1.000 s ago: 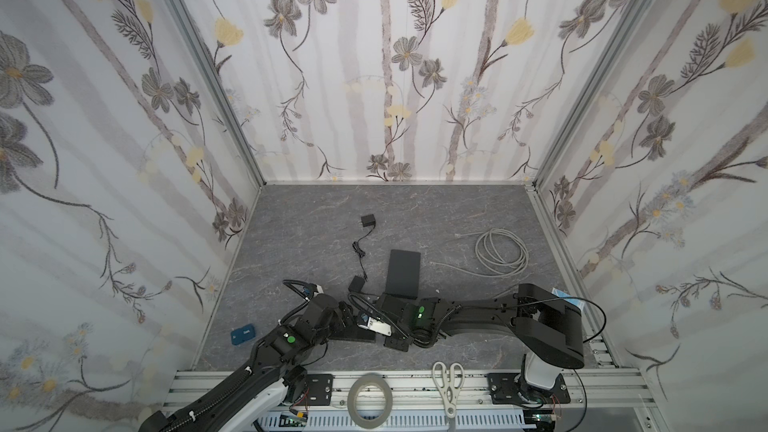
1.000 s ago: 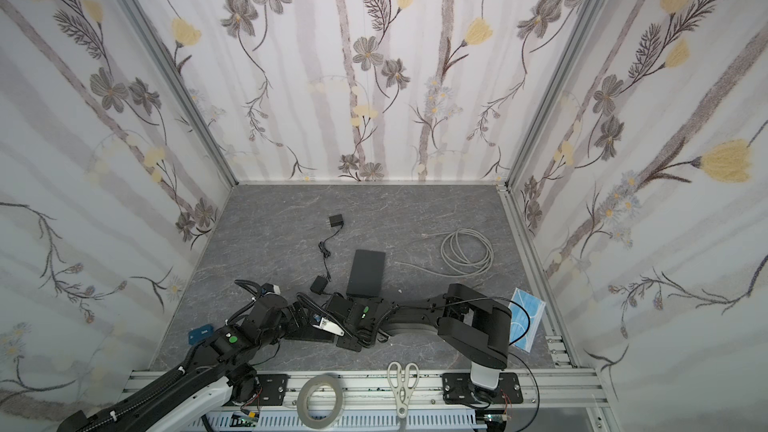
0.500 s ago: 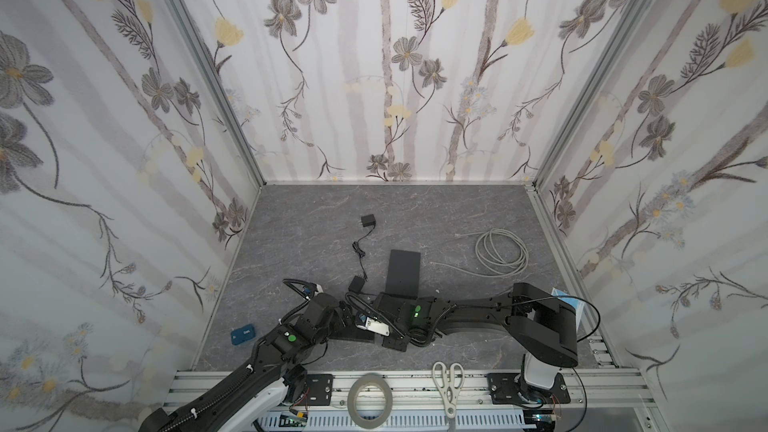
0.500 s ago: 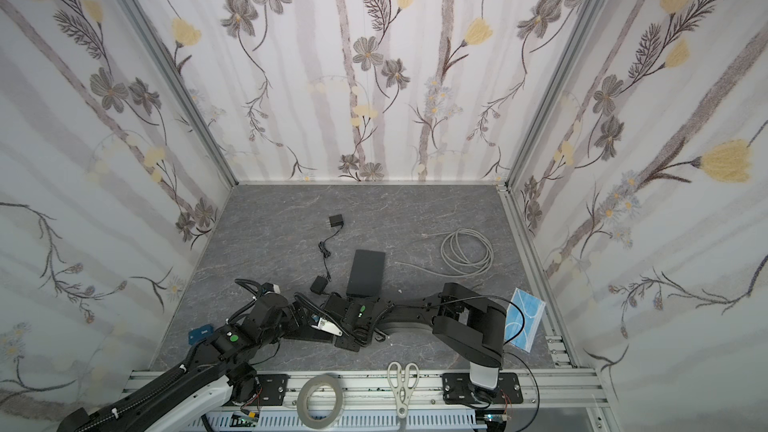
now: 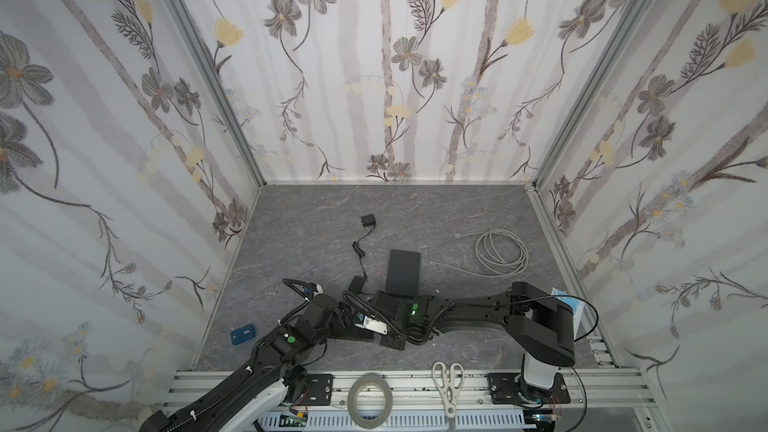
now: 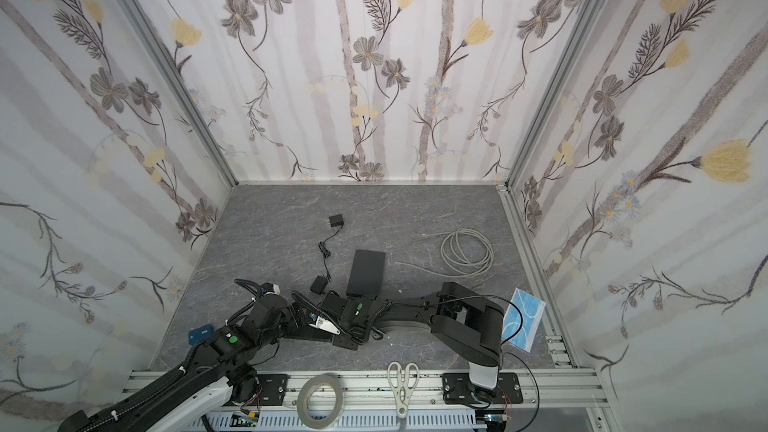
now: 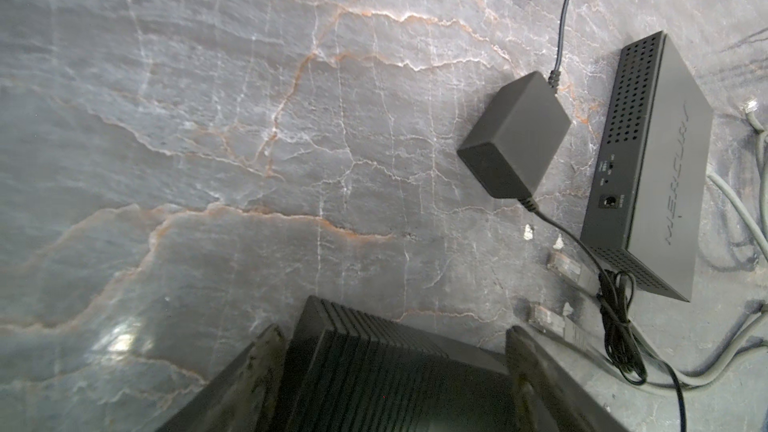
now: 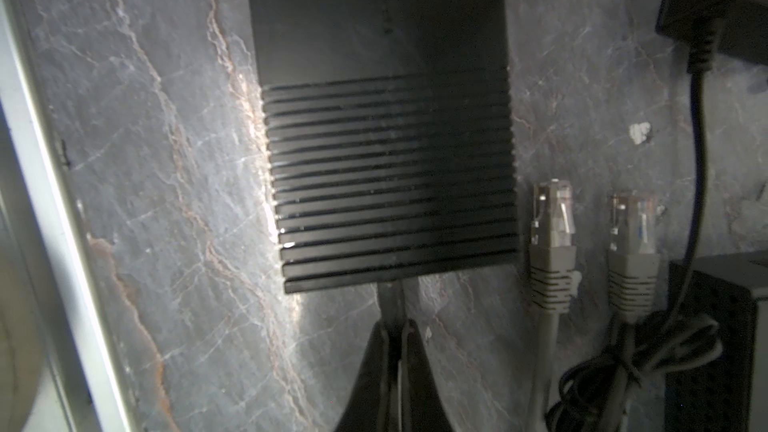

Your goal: Insert the plug into the switch port

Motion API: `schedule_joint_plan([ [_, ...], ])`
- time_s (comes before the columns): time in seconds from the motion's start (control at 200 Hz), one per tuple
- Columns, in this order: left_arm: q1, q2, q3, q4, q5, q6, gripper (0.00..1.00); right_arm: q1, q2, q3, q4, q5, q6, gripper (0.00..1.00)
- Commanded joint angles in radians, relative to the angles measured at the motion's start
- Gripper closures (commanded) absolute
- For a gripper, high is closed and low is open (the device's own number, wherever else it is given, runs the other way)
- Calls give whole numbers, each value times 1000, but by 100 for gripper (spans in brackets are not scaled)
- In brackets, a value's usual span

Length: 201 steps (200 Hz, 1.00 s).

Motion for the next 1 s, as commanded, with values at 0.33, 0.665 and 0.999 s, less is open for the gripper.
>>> schedule_joint_plan([
  [0.33,-3,-4,-7,84,97,-23,17,8,42,76,208,-62,-7,100],
  [0.665,-2,12,-5,105,111,-18,18,22,63,118,264,-75,-16,100],
  [0.999,-5,-1,-10,105,122,-8,21,36,46,123,299,-38,-30,100],
])
